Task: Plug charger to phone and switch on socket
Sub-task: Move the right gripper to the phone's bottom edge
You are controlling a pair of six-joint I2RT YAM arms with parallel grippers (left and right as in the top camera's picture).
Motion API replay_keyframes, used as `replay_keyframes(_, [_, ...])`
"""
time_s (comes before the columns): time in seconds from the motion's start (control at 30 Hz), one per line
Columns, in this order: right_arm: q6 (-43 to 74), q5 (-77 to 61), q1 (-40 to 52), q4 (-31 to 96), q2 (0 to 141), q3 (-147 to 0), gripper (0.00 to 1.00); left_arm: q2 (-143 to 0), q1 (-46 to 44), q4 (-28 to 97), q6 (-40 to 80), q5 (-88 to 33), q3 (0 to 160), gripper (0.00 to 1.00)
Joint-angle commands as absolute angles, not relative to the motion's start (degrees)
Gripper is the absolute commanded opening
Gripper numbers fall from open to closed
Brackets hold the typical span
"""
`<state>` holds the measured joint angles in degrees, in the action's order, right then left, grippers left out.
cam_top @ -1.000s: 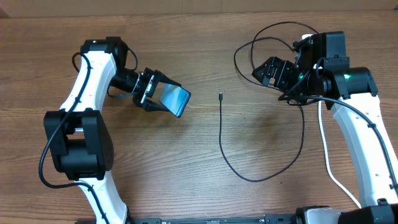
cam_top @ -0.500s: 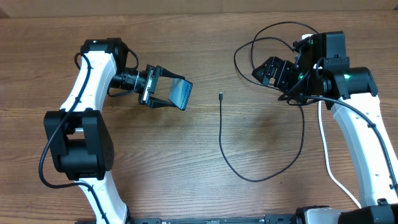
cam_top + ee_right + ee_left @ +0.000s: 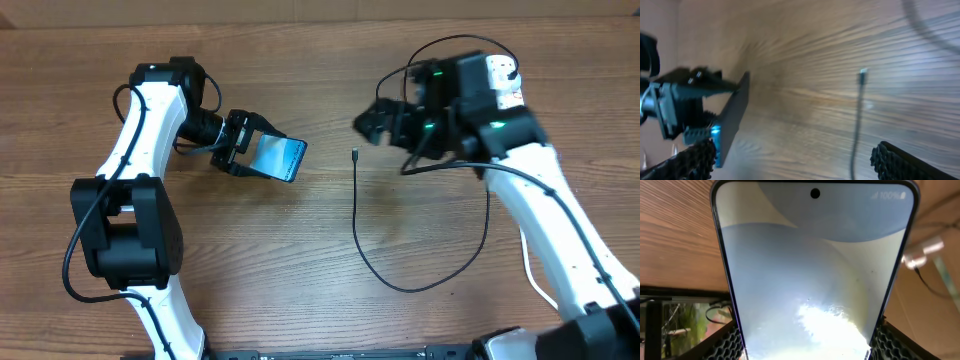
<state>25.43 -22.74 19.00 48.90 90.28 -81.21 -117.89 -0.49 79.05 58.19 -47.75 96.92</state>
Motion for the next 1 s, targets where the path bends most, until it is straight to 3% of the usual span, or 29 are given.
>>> replay_keyframes(0.0, [29.08,-23.27,23.77,46.13,93.43,-80.95,1.0,-117.64,-0.23,78.83,62.26,-42.41,98.85,0.04])
replay_keyframes(0.47, [38.96,-23.22,34.5,37.47,101.93,-80.95,0.9,-117.64,-0.23,76.79,65.84,-38.39,98.85,0.04])
replay_keyframes(0.73, [44.64,-23.2,36.73,33.61,104.6,-80.95,0.63,-117.64,-0.3,76.69,65.1,-40.84,98.85,0.04])
replay_keyframes(0.97, [46.5,-22.13,36.82,31.27,105.06,-80.95,0.53,-117.64,-0.4,76.66,64.27,-42.96,98.85,0.04])
